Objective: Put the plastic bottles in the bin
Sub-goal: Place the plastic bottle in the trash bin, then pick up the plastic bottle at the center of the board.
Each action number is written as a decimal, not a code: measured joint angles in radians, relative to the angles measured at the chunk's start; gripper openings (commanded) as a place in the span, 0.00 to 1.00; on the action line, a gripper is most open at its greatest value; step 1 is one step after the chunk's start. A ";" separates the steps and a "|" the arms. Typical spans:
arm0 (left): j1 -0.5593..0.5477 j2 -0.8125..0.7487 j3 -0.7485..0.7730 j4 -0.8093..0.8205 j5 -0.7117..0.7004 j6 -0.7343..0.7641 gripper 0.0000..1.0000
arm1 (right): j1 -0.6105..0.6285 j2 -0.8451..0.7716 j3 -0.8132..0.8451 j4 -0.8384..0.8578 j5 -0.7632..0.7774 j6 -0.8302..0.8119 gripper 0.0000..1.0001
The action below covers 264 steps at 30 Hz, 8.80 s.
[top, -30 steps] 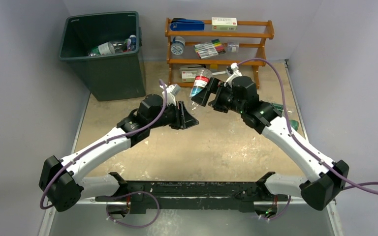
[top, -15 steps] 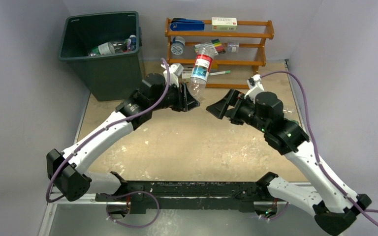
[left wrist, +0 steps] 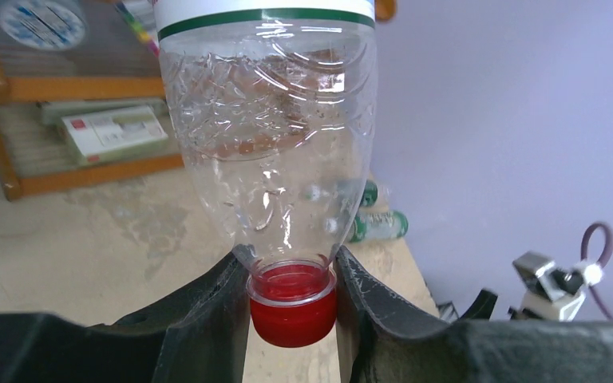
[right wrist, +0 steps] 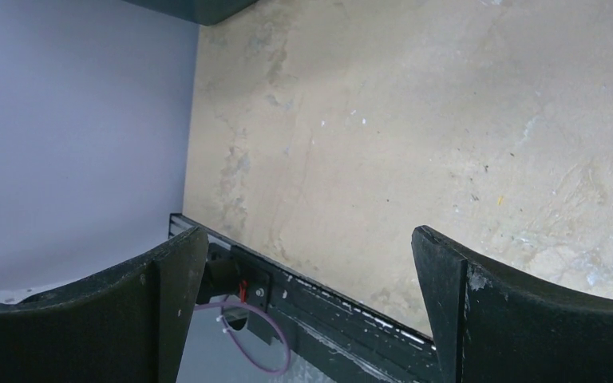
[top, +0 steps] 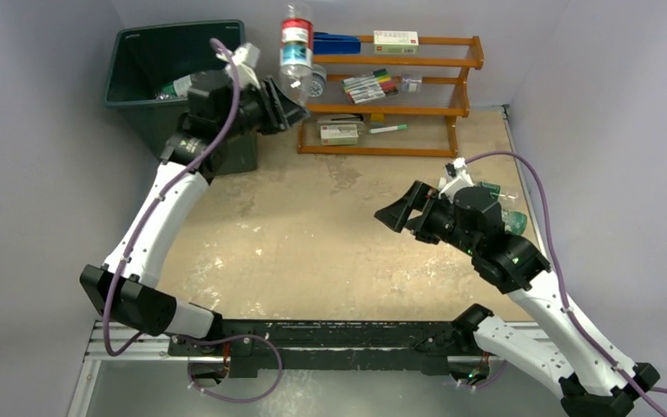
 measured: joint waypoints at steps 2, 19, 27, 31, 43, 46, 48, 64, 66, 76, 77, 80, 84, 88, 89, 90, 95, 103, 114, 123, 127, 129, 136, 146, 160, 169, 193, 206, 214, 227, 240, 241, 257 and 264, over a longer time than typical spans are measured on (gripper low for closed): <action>0.064 0.006 0.026 0.020 0.035 -0.028 0.26 | 0.000 0.000 -0.017 -0.001 0.002 0.002 1.00; 0.481 0.121 0.011 0.540 0.231 -0.567 0.30 | 0.000 -0.061 -0.040 -0.006 0.002 0.010 1.00; 0.509 0.129 -0.086 0.703 0.211 -0.780 0.31 | 0.000 -0.077 -0.057 -0.022 0.002 0.013 1.00; 0.517 0.138 -0.138 0.783 0.181 -0.889 0.31 | 0.000 -0.078 -0.062 -0.026 0.002 0.013 1.00; 0.545 0.172 -0.229 0.945 0.104 -1.144 0.72 | 0.000 -0.119 -0.091 -0.045 -0.002 0.028 1.00; 0.545 0.172 -0.228 0.949 0.101 -1.151 0.74 | 0.000 -0.123 -0.092 -0.050 -0.004 0.031 1.00; 0.545 0.172 -0.225 0.939 0.101 -1.148 0.75 | 0.000 -0.123 -0.092 -0.050 -0.005 0.032 1.00; 0.545 0.079 -0.018 0.510 0.104 -0.844 0.80 | 0.000 -0.029 -0.076 -0.248 0.242 0.174 1.00; 0.544 0.057 -0.010 0.466 0.104 -0.806 0.80 | 0.000 -0.006 -0.057 -0.294 0.301 0.213 1.00; 0.298 0.039 0.094 0.138 0.036 -0.502 0.82 | -0.179 0.227 0.117 -0.363 0.490 0.254 1.00; 0.272 0.039 0.089 0.121 0.031 -0.481 0.82 | -0.235 0.255 0.118 -0.346 0.484 0.232 1.00; 0.198 0.029 0.052 0.063 -0.007 -0.412 0.83 | -0.381 0.312 0.118 -0.319 0.470 0.174 1.00; 0.047 0.018 -0.003 -0.012 -0.096 -0.310 0.84 | -0.560 0.343 0.124 -0.303 0.458 0.106 1.00; -0.134 -0.013 -0.126 -0.029 -0.151 -0.241 0.84 | -0.705 0.412 0.158 -0.303 0.436 0.068 1.00; -0.173 -0.026 -0.170 -0.031 -0.163 -0.230 0.84 | -0.738 0.443 0.169 -0.303 0.433 0.063 1.00; -0.203 -0.039 -0.213 -0.034 -0.172 -0.220 0.84 | -0.762 0.472 0.176 -0.303 0.430 0.060 1.00; -0.248 -0.095 -0.363 -0.052 -0.214 -0.198 0.85 | -0.850 0.581 0.172 -0.299 0.410 0.055 0.98; -0.249 -0.204 -0.473 -0.052 -0.238 -0.186 0.86 | -0.947 0.613 0.140 -0.264 0.410 0.075 0.96; -0.249 -0.223 -0.529 -0.077 -0.237 -0.161 0.86 | -0.970 0.729 0.135 -0.206 0.421 0.153 0.95; -0.249 -0.244 -0.542 -0.084 -0.238 -0.161 0.86 | -0.991 0.827 0.135 -0.129 0.431 0.193 0.93; -0.249 -0.246 -0.545 -0.084 -0.237 -0.161 0.86 | -0.992 0.863 0.143 -0.091 0.435 0.195 0.91; -0.249 -0.246 -0.549 -0.085 -0.238 -0.161 0.86 | -0.993 0.888 0.144 -0.081 0.435 0.191 0.90; -0.249 -0.246 -0.556 -0.086 -0.237 -0.164 0.86 | -0.993 0.933 0.141 -0.033 0.435 0.151 0.84; -0.262 -0.243 -0.561 -0.077 -0.237 -0.172 0.86 | -0.994 0.875 0.043 0.102 0.439 0.055 0.69; -0.321 -0.281 -0.627 -0.045 -0.241 -0.201 0.86 | -0.929 0.607 -0.187 0.176 0.343 -0.083 0.40; -0.346 -0.373 -0.705 0.018 -0.232 -0.223 0.86 | -0.754 0.399 -0.209 0.199 0.217 -0.152 0.25; -0.420 -0.371 -0.743 0.165 -0.163 -0.156 0.86 | -0.577 0.446 0.106 0.159 -0.241 -0.258 0.21; -0.485 -0.336 -0.676 0.105 -0.186 -0.038 0.86 | -0.443 0.570 0.252 0.123 -0.381 -0.314 0.21; -0.549 -0.300 -0.666 0.105 -0.235 -0.027 0.86 | -0.359 0.593 0.267 0.135 -0.410 -0.293 0.21; -0.617 -0.262 -0.644 0.111 -0.332 -0.014 0.83 | -0.264 0.597 0.273 0.203 -0.436 -0.204 0.21; -0.647 -0.259 -0.644 0.114 -0.391 -0.017 0.58 | -0.238 0.596 0.234 0.296 -0.453 -0.100 0.21; -0.648 -0.259 -0.644 0.113 -0.391 -0.016 0.55 | -0.238 0.596 0.231 0.298 -0.454 -0.097 0.21; -0.649 -0.253 -0.642 0.093 -0.409 -0.026 0.37 | -0.238 0.579 0.207 0.321 -0.451 -0.084 0.48; -0.653 -0.253 -0.605 0.052 -0.429 -0.020 0.37 | -0.240 0.548 0.207 0.315 -0.430 -0.079 0.95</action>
